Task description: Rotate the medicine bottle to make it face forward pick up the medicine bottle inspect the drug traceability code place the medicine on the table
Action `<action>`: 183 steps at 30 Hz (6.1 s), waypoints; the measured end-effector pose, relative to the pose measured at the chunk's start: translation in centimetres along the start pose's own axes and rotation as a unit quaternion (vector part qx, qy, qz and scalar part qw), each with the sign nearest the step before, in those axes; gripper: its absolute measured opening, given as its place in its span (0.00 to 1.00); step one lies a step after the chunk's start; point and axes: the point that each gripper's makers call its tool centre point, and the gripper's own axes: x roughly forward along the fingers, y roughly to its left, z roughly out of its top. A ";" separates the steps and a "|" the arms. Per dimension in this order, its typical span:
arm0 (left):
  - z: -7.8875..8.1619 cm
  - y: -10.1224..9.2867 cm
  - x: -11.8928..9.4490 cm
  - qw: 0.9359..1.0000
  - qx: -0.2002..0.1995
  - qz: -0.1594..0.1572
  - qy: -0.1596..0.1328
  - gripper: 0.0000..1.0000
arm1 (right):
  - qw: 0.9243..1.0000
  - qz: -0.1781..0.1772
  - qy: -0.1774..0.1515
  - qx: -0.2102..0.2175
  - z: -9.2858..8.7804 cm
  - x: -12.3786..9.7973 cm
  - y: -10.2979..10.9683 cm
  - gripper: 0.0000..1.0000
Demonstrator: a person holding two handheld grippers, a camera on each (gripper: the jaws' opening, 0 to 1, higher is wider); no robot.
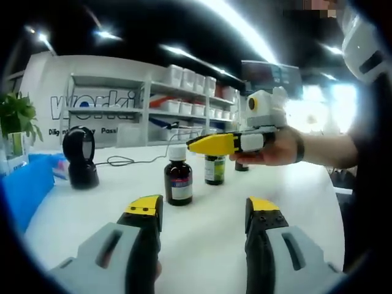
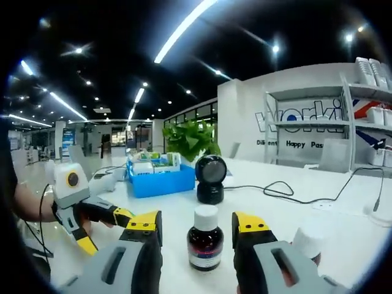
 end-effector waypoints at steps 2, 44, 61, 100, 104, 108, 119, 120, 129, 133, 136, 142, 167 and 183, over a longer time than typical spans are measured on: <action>0.0 0.1 0.0 1.000 0.001 0.004 0.001 0.45 | 1.000 0.001 -0.004 -0.001 0.5 -0.7 0.0 0.41; 0.6 2.5 -0.8 0.997 -0.036 0.067 -0.020 0.45 | 0.996 -0.078 -0.020 -0.034 -1.2 -18.8 -5.5 0.38; 0.7 2.2 -0.9 0.997 -0.021 0.076 -0.020 0.44 | 0.991 -0.129 -0.017 0.014 -6.7 -22.4 -7.7 0.36; 0.1 1.8 -0.6 0.998 -0.011 0.067 -0.008 0.42 | 0.965 -0.258 0.028 0.022 -5.0 -21.7 -10.3 0.32; 0.2 1.6 -0.6 0.998 -0.008 0.063 -0.008 0.42 | 0.956 -0.291 0.028 0.035 -5.0 -21.2 -11.4 0.33; 0.2 1.5 -0.6 0.998 -0.004 0.063 -0.010 0.42 | 0.947 -0.318 0.029 0.039 -5.0 -20.5 -12.4 0.35; 0.4 1.4 -0.7 0.998 -0.006 0.061 -0.015 0.42 | 0.921 -0.385 0.049 0.044 -6.2 -18.9 -15.5 0.35; 0.4 1.4 -0.7 0.998 -0.006 0.060 -0.016 0.42 | 0.918 -0.390 0.050 0.050 -6.4 -18.8 -15.8 0.36; 0.6 1.1 -0.7 0.998 -0.005 0.052 -0.020 0.42 | 0.894 -0.442 0.050 0.040 -6.6 -17.6 -17.9 0.38; 0.6 1.0 -0.7 0.999 -0.007 0.048 -0.020 0.42 | 0.892 -0.448 0.050 0.035 -6.3 -16.7 -17.7 0.36; 0.6 1.0 -0.7 0.999 -0.007 0.046 -0.021 0.42 | 0.889 -0.454 0.056 0.022 -6.4 -16.3 -17.6 0.36; 0.6 1.0 -0.7 0.999 -0.007 0.048 -0.022 0.42 | 0.883 -0.464 0.064 0.022 -7.3 -16.5 -18.2 0.31; 0.0 1.2 -0.4 0.999 -0.005 0.050 -0.003 0.42 | 0.930 -0.364 0.052 0.003 -7.4 -15.1 -17.0 0.29; -0.3 1.5 -0.3 0.998 -0.005 0.059 0.003 0.41 | 0.975 -0.215 0.020 0.050 -4.2 -16.3 -14.9 0.29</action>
